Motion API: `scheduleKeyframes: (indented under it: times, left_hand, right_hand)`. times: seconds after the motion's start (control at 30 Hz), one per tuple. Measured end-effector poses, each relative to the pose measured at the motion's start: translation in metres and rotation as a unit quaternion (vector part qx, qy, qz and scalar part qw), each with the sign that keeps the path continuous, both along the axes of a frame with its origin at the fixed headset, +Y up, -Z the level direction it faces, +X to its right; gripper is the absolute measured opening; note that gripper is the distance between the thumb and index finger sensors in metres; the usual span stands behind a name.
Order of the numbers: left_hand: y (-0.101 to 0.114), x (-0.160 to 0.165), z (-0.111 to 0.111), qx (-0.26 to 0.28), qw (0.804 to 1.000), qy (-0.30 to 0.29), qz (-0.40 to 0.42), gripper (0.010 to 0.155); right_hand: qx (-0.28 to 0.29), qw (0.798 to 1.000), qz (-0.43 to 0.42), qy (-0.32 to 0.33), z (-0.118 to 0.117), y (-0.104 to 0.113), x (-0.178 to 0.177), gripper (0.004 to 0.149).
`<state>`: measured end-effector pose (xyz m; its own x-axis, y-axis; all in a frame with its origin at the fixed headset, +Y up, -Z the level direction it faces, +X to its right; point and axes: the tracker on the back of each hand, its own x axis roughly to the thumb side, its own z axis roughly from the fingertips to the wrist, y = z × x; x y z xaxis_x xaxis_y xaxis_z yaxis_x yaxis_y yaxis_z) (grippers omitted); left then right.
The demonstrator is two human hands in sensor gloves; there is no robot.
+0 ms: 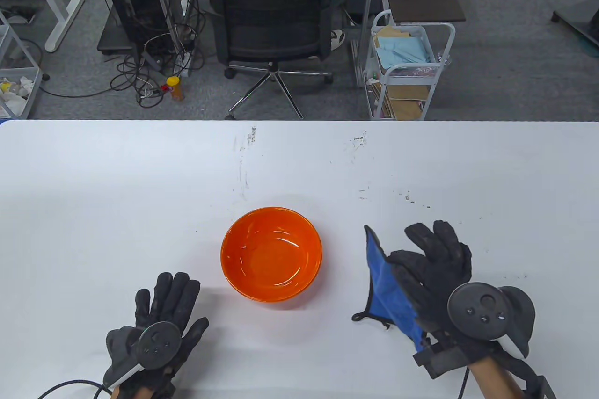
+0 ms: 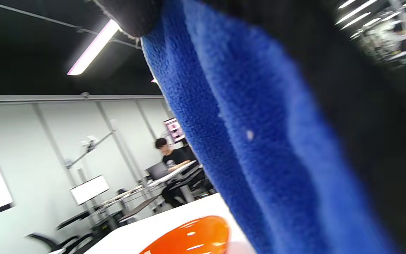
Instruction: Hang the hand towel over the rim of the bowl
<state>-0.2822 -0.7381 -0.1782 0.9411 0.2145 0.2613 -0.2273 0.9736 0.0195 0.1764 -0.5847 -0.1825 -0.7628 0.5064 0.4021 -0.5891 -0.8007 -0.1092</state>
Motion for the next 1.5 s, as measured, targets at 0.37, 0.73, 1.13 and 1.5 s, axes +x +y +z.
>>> scheduleKeyframes:
  times: [0.37, 0.73, 1.13, 1.5]
  left_hand:
    - [0.052, 0.022, 0.023, 0.069, 0.989, -0.075, 0.105, 0.088]
    - [0.083, 0.041, 0.030, 0.135, 0.970, -0.072, 0.188, 0.041]
    - [0.115, 0.037, 0.043, 0.120, 0.956, -0.104, 0.248, 0.041]
    - [0.080, 0.040, -0.016, 0.019, 0.976, -0.046, 0.213, 0.041]
  right_hand:
    - [0.051, 0.987, 0.027, 0.148, 0.045, 0.007, -0.103, 0.040]
    - [0.107, 0.986, 0.020, 0.125, 0.048, 0.002, -0.129, 0.040]
    - [-0.026, 0.998, -0.020, 0.060, 0.005, -0.063, -0.082, 0.042]
    - [-0.078, 0.995, 0.066, 0.016, -0.021, -0.106, -0.086, 0.045]
